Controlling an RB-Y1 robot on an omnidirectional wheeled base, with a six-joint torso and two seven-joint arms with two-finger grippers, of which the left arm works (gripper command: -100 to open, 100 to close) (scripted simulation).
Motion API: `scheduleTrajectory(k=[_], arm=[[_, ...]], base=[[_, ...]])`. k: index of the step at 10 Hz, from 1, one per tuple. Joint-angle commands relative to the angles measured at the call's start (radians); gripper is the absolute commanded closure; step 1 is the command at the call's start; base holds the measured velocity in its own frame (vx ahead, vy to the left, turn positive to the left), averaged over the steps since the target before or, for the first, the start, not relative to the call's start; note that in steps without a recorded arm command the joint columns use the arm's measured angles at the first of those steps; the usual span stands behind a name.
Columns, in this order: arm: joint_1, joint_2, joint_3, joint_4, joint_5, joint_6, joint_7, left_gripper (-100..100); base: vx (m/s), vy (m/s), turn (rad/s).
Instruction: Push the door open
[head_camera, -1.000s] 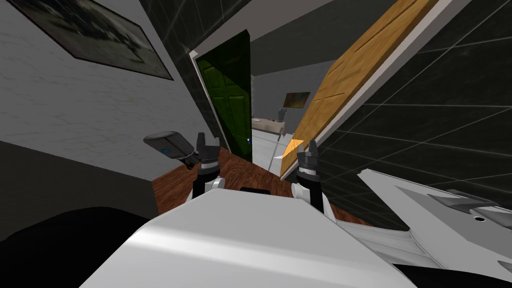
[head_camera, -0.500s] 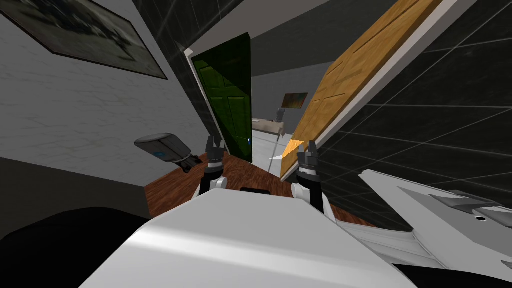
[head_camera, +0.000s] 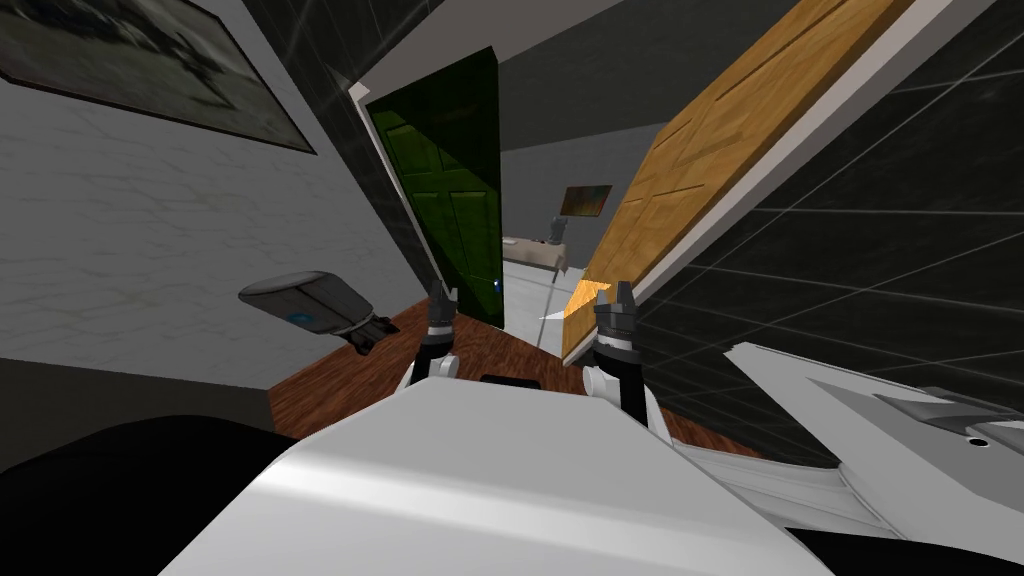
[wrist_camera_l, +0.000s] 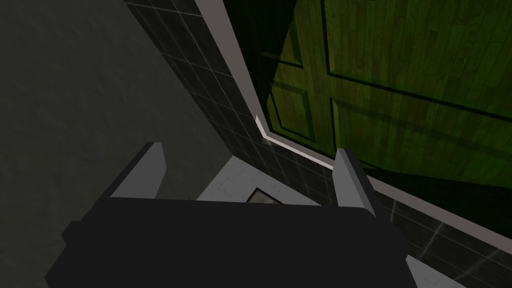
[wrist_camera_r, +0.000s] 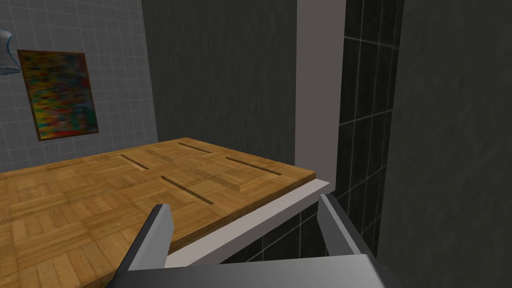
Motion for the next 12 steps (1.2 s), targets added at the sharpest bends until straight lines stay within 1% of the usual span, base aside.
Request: scheduleTrajectory(k=[1,7,8,9,10,12], arm=[[-0.003,-0.001,-0.009,0.031,-0.004,-0.008,-0.003,-100],[-0.059,0.023,-0.035,0.240,-0.010,-0.040,0.008,-100],[-0.059,0.023,-0.035,0.254,-0.010,-0.040,0.008,-100],[-0.068,0.027,-0.040,0.292,-0.012,-0.045,0.010,-100],[-0.068,0.027,-0.040,0.293,-0.012,-0.045,0.010,-100],[-0.089,0.032,-0.050,0.368,-0.014,-0.057,0.014,-100]], base=[[0.066,0.045,-0.012],[0.080,0.068,-0.073],[0.074,0.061,-0.020],[0.059,0.049,-0.037],[0.037,0.033,-0.029],[0.042,0.047,-0.074]])
